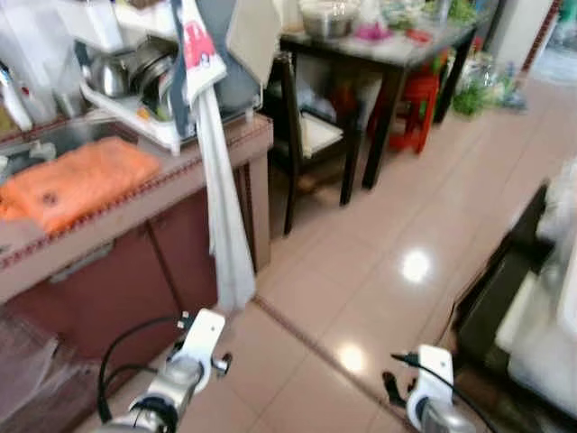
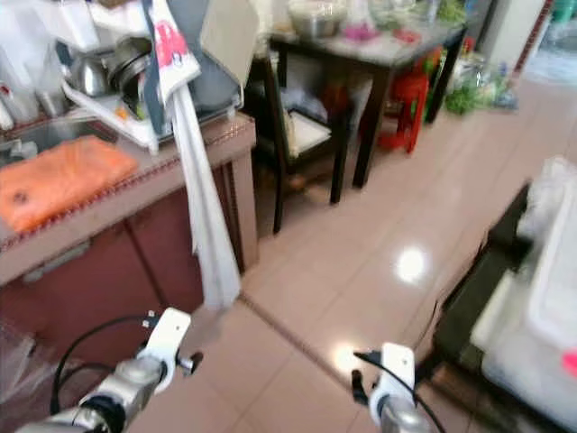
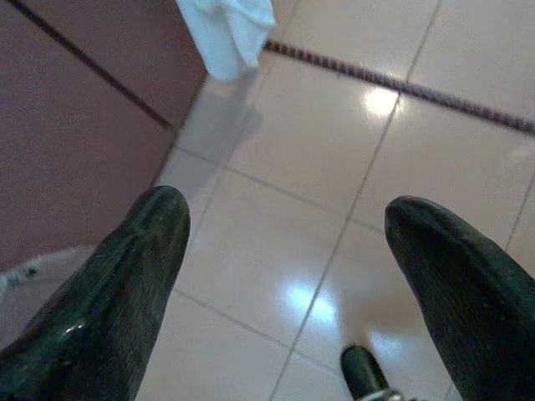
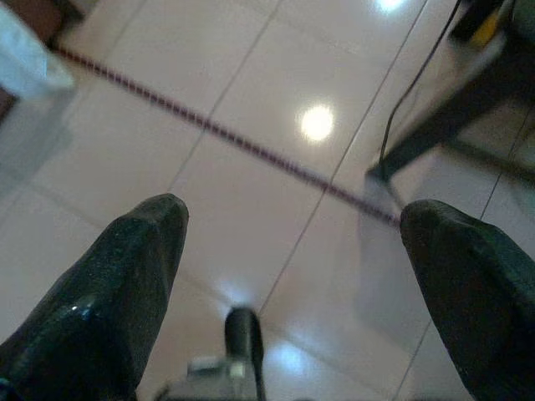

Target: Kitchen organization

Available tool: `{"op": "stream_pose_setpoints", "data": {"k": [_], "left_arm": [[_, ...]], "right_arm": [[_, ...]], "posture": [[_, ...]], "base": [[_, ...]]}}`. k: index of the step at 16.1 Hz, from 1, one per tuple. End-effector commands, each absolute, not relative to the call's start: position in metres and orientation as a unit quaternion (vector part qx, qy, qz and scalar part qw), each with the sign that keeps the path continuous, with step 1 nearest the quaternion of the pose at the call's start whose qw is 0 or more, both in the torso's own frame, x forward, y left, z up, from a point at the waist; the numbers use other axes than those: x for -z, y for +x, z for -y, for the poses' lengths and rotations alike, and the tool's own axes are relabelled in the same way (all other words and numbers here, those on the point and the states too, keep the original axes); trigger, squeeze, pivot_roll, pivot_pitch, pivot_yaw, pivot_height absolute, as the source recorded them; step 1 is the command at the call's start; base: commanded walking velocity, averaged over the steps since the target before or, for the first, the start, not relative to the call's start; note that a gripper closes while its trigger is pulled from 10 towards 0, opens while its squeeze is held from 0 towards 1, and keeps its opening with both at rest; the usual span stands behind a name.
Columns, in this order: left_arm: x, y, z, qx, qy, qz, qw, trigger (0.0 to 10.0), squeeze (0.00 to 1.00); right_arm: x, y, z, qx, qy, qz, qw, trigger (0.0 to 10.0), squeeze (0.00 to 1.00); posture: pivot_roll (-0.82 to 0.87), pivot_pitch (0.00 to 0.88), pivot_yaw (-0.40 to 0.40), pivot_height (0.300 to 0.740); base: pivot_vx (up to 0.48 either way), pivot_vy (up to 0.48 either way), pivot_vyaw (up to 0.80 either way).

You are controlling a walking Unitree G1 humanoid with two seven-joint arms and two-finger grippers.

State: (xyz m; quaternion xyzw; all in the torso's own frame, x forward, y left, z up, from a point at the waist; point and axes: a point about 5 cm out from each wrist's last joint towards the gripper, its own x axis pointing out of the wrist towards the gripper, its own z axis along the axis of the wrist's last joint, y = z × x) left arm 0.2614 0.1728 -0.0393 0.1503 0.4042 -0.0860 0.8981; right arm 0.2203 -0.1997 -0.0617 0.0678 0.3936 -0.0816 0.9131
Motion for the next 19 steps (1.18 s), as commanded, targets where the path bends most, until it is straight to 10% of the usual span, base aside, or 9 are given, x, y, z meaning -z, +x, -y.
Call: {"op": "stream_pose_setpoints", "data": {"k": [1, 19], "left_arm": [[0.037, 0.262, -0.185, 0.072, 0.161, -0.408, 0.896, 10.0, 0.00], [0.052, 0.238, -0.206, 0.044, 0.199, -0.454, 0.867, 10.0, 0.00]], "right_arm": [[0.062, 0.222, 0.190, 0.073, 0.082, -0.394, 0.913, 10.0, 0.00], [0.065, 0.218, 0.189, 0.051, 0.049, -0.403, 0.912, 10.0, 0.00]], "posture": [[-0.05, 0.000, -0.005, 0.740], [-0.02, 0.000, -0.007, 0.740]], "base": [[0.446, 0.000, 0.00], [0.037, 0.000, 0.32]]}}
